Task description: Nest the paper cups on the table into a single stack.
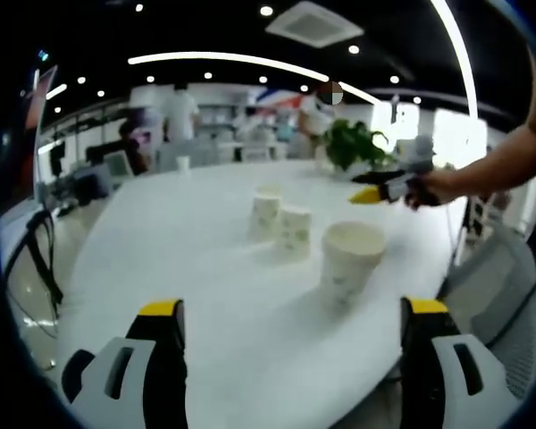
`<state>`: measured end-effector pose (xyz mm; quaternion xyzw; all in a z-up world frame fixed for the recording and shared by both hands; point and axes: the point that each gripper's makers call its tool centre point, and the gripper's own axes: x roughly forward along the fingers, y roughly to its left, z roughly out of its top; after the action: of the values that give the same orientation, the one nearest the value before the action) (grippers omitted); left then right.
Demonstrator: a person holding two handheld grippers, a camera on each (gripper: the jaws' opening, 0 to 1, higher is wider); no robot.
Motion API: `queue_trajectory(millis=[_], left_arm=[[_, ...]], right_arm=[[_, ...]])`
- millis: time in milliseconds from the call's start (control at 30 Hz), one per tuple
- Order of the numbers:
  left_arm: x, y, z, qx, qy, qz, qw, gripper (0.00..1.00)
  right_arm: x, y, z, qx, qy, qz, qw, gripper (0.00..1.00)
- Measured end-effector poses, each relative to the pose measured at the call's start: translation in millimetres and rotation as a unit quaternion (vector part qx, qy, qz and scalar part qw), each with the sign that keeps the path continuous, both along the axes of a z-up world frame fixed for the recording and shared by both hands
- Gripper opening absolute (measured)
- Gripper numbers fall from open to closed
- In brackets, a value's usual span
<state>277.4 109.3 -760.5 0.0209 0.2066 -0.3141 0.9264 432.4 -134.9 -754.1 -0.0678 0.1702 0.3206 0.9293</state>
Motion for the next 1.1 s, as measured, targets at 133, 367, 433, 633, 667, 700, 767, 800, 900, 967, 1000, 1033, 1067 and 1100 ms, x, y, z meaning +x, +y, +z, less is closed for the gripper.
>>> queue_trajectory(millis=[133,367,433,633,667,700,767,800,900,967,1000,1033,1067,1100], left_arm=[[0.4,1,-0.1,-0.001,0.0,0.001,1.0,1.0],[0.4,1,-1.2,-0.001,0.002,0.001,1.0,1.0],[0.2,1,-0.8,-0.001,0.002,0.002,1.0,1.0],[0.6,2,-1.7,-0.001,0.004,0.003,1.0,1.0],[0.7,2,-2.2,-0.001,0.004,0.004,1.0,1.0],[0.8,3,-2.0,-0.001,0.004,0.004,1.0,1.0],[1.7,4,-1.8,0.0,0.003,0.008,1.0,1.0],[2.0,4,-1.2,-0.003,0.003,0.009,1.0,1.0],[2.2,4,-1.4,-0.002,0.003,0.009,1.0,1.0],[2.2,4,-1.0,-0.002,0.004,0.01,0.9999,1.0],[2.3,4,-1.0,-0.001,0.005,0.01,0.9999,1.0],[2.3,4,-0.7,-0.002,0.005,0.01,0.9999,1.0],[2.5,4,-0.6,-0.002,0.006,0.009,0.9999,1.0],[2.8,4,-0.8,-0.001,0.006,0.009,0.9999,1.0]], right_arm=[[6,3,-1.9,0.0,0.003,0.002,1.0,0.99],[21,6,-9.7,0.004,0.012,-0.004,0.9999,0.98],[27,6,-12.9,0.005,0.015,-0.006,0.9999,0.97],[43,11,-14.5,0.007,0.017,-0.007,0.9998,1.0],[45,12,-14.6,0.005,0.016,-0.005,0.9998,1.0],[46,13,-15.1,0.002,0.015,-0.003,0.9999,0.99],[49,15,-16.3,0.0,0.017,0.001,0.9999,0.99],[52,16,-17.3,-0.001,0.015,0.003,0.9999,0.98],[55,19,-17.6,-0.001,0.016,0.006,0.9999,0.98],[59,21,-19.3,-0.006,0.017,0.009,0.9998,0.97],[61,22,-19.1,-0.007,0.017,0.01,0.9998,0.96],[63,23,-18.1,-0.007,0.017,0.012,0.9998,0.96],[64,24,-17.3,-0.006,0.016,0.012,0.9998,0.96],[67,24,-16.9,-0.005,0.016,0.011,0.9998,0.96]])
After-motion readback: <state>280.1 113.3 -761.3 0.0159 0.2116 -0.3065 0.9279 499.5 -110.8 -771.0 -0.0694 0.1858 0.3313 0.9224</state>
